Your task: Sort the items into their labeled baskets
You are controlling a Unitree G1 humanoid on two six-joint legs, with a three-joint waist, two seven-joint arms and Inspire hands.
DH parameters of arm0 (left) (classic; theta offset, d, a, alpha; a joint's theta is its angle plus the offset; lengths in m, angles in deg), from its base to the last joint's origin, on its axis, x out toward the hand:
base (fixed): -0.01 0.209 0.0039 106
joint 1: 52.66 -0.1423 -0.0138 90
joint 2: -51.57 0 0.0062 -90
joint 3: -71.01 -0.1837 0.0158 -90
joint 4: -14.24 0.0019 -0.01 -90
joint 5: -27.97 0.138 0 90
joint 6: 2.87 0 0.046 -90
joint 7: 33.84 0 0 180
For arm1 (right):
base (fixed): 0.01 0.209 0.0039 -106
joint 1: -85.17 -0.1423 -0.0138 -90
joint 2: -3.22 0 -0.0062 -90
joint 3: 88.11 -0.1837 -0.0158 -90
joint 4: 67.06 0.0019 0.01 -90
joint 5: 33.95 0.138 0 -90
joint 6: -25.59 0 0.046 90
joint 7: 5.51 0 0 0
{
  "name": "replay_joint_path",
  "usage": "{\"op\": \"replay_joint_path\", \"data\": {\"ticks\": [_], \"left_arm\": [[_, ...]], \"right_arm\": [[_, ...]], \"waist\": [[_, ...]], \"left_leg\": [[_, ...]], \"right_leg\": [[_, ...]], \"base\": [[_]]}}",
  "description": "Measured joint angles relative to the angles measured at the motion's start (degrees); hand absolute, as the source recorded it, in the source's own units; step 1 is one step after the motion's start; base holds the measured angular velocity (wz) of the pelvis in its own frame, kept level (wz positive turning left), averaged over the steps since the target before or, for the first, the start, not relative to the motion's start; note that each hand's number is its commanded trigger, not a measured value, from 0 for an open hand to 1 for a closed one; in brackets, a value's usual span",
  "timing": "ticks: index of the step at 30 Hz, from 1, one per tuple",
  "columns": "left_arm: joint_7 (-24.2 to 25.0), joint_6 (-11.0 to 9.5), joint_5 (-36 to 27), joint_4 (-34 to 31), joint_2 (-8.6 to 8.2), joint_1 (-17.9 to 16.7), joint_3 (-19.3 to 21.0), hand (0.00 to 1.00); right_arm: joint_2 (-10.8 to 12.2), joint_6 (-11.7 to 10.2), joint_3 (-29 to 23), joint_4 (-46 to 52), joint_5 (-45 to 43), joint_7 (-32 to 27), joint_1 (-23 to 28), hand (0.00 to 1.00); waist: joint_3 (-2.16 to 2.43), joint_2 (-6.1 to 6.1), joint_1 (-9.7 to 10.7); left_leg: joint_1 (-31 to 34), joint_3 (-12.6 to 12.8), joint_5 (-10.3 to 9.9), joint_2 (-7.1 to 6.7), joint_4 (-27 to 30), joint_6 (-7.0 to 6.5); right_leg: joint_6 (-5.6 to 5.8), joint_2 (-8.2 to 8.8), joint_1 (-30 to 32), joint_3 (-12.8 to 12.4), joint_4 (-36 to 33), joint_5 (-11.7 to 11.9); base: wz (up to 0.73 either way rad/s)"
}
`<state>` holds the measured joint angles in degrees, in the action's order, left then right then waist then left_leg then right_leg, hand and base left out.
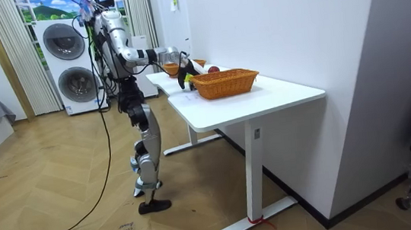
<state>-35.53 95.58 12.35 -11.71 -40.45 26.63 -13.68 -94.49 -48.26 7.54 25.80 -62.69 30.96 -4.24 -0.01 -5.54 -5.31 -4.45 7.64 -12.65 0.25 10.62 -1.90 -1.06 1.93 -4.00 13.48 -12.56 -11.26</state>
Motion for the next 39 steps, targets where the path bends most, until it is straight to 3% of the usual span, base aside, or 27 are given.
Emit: {"op": "replay_joint_path", "data": {"ticks": [15, 29, 30, 31, 39], "left_arm": [[-0.1, 0.0, 0.0, 0.4, -0.38, 0.1, -1.3, 0.00], [1.2, 0.0, -0.2, 0.4, -1.16, 0.2, -2.2, 0.00], [1.2, 0.0, -0.1, 0.4, -1.16, 0.2, -2.2, 0.00], [1.2, 0.0, -0.2, 0.3, -1.16, 0.2, -2.2, 0.00], [1.2, 0.0, -0.4, 0.0, -1.14, 0.6, -2.2, 0.00]], "right_arm": [[2.0, 0.2, 1.1, 0.8, -6.8, -2.7, 0.0, 0.00], [3.2, 1.2, 1.0, 0.8, -9.9, -3.8, 0.0, 0.00], [3.4, 1.5, 1.0, 0.8, -9.9, -3.8, 0.0, 0.60], [3.5, 1.6, 1.0, 0.8, -9.9, -3.9, 0.0, 1.00], [4.0, 2.1, 2.1, 0.6, -12.2, -5.6, -0.1, 1.00]], "waist": [[0.03, 1.08, -0.1], [-0.04, 0.57, -0.1], [-0.03, 0.48, 0.0], [0.00, 0.41, 0.0], [0.06, 0.36, -0.2]], "left_leg": [[0.0, 0.1, 0.0, -0.07, -0.1, -0.08], [0.1, 0.1, 0.0, -0.06, -0.2, -0.08], [0.2, 0.1, 0.0, -0.06, -0.1, -0.08], [0.2, 0.0, 0.0, -0.06, -0.1, -0.08], [0.2, 0.1, 0.0, -0.02, 0.2, -0.09]], "right_leg": [[0.06, -0.40, 0.1, -0.6, 0.0, 0.3], [0.06, -0.45, 0.1, -0.5, 0.0, 0.3], [0.06, -0.44, 0.1, -0.5, 0.1, 0.3], [0.06, -0.43, 0.2, -0.5, 0.1, 0.3], [0.04, -0.44, 0.1, -0.6, 0.1, 0.4]], "base": [[0.00], [0.00], [0.00], [0.00], [0.00]]}}
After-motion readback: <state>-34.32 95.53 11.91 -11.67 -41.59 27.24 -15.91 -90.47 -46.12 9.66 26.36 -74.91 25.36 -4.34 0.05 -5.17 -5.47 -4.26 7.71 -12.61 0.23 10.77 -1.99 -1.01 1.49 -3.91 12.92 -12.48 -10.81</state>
